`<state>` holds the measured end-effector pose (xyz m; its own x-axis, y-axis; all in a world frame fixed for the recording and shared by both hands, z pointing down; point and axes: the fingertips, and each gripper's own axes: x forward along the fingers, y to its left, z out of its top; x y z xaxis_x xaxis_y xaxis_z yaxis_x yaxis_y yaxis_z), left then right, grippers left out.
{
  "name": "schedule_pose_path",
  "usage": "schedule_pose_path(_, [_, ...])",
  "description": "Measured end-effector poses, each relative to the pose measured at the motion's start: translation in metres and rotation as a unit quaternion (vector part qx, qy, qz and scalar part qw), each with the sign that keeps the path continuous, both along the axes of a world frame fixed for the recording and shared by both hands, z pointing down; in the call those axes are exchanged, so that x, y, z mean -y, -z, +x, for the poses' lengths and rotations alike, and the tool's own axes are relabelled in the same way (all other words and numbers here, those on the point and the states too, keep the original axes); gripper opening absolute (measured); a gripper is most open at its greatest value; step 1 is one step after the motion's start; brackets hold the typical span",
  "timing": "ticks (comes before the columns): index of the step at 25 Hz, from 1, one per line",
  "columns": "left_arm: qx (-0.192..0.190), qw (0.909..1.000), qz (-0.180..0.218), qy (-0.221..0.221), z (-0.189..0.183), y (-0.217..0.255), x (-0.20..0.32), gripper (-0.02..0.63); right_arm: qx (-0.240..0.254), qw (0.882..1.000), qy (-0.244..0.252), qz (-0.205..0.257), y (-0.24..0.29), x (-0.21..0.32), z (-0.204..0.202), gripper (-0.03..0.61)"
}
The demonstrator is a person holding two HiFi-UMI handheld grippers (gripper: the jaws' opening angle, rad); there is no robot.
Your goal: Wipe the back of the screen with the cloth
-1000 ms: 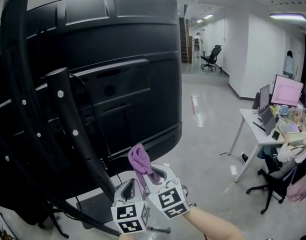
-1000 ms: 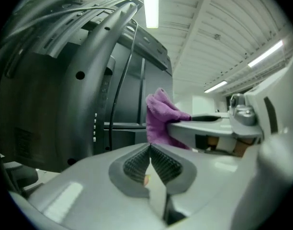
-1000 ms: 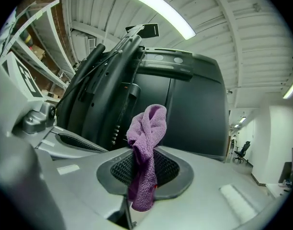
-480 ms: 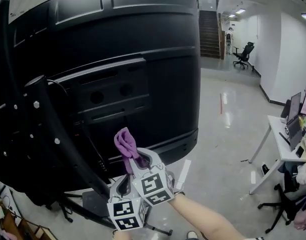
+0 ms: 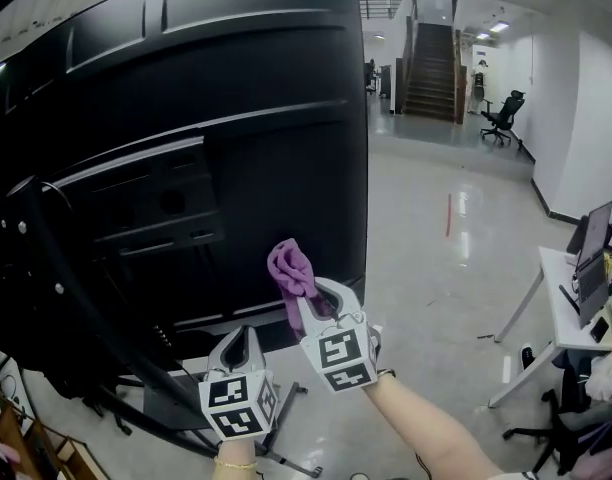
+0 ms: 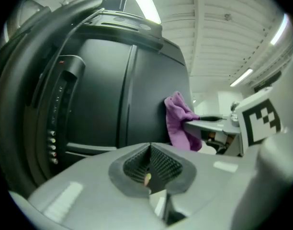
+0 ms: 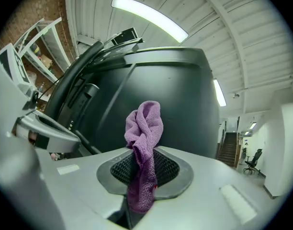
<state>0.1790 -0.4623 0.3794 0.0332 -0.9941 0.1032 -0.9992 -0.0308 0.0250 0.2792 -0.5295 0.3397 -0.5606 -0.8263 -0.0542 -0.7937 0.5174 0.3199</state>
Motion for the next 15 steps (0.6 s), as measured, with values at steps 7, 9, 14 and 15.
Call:
schedule_pose_path(7, [0.010, 0.9994, 0.006, -0.034, 0.072, 0.014, 0.028, 0.008, 0.009, 0.998, -0.068, 0.002, 0.003, 0.038, 0.107, 0.067])
schedule_pose_path(9, [0.017, 0.9991, 0.007, -0.038, 0.088, 0.017, 0.031, 0.008, 0.005, 0.997, -0.080, 0.000, 0.002, 0.046, 0.126, 0.067])
schedule_pose_path(14, [0.022, 0.9990, 0.005, -0.040, 0.109, 0.023, 0.036, 0.008, 0.001, 0.997, -0.072, -0.005, 0.006, 0.049, 0.143, 0.067])
schedule_pose_path(15, [0.021, 0.9991, 0.003, -0.037, 0.109, 0.024, 0.036, 0.008, -0.002, 0.998, -0.058, -0.003, 0.009, 0.042, 0.139, 0.067])
